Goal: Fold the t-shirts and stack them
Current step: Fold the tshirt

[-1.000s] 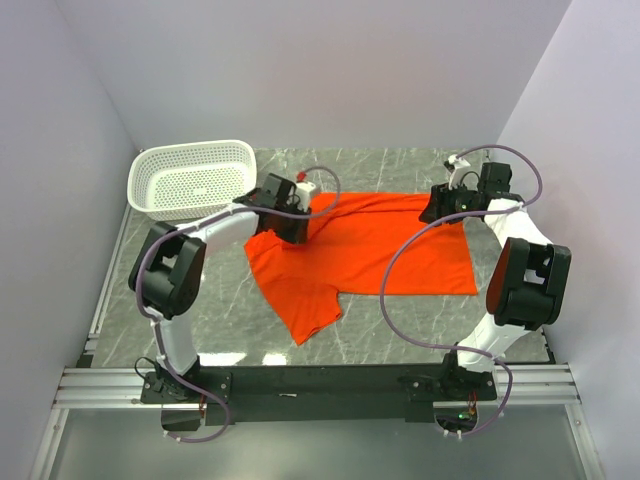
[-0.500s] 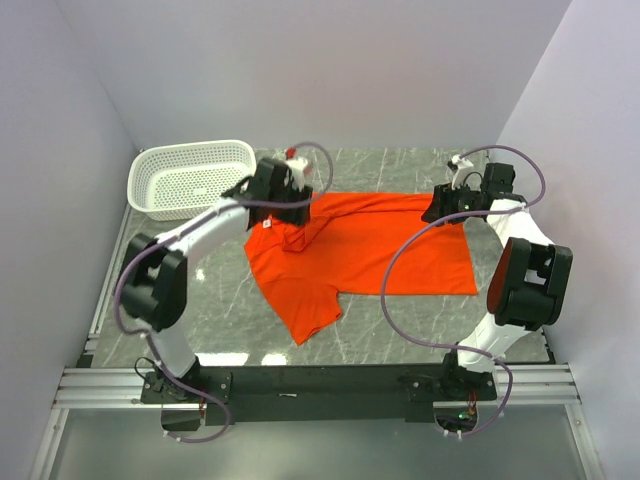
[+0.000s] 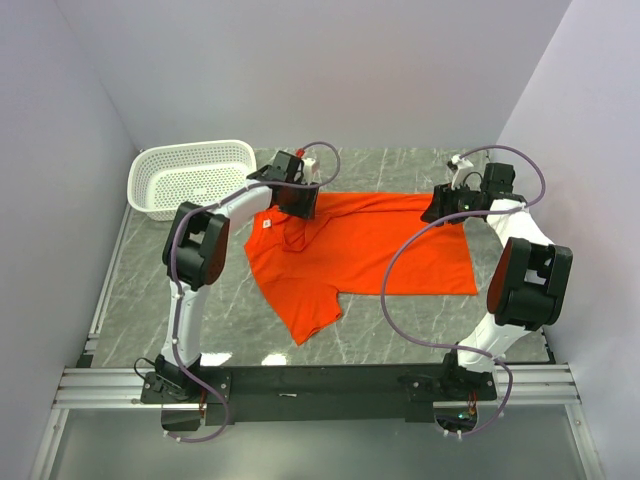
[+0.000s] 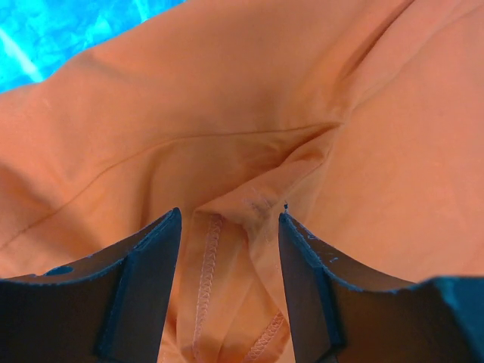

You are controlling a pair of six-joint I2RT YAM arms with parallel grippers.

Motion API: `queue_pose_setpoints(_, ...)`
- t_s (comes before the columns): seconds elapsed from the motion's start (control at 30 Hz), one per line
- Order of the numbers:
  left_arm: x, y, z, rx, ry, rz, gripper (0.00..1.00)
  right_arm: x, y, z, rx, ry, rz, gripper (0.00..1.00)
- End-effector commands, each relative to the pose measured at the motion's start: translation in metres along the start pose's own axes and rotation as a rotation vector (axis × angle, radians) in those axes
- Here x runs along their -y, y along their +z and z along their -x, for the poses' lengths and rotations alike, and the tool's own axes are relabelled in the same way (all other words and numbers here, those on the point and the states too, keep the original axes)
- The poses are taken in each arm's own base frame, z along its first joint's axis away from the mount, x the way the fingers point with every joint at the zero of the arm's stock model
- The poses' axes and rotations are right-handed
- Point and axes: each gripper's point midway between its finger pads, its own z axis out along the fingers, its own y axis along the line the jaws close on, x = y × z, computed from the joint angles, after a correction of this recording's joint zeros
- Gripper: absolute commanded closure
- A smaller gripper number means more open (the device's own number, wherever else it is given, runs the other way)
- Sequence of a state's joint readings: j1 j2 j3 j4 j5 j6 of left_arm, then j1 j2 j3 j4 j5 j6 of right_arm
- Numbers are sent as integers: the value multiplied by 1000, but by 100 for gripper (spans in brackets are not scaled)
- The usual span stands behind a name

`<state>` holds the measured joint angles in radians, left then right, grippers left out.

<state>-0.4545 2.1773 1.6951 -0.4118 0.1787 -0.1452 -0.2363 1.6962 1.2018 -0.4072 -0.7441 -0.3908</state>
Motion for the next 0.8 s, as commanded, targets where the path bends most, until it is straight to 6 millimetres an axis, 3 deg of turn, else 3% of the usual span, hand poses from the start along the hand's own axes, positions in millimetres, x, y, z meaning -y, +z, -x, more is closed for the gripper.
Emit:
queue_pose_setpoints(0.0,10,-7,19,22,18,-69,40,-1,-4,5,19,-11,5,33)
queue_pose_setpoints(0.2,18,-2,6,-18,24,-132,47,-1,-4,5,16,-6,5,33)
queue_pose_setpoints(0.63,43,-21,6,-2,19,-258,94,-2,-7,8,27,-2,12,33)
queue_pose_setpoints(0.77,60,-36,4,22,3,-327,99,-1,-9,8,32,3,10,34)
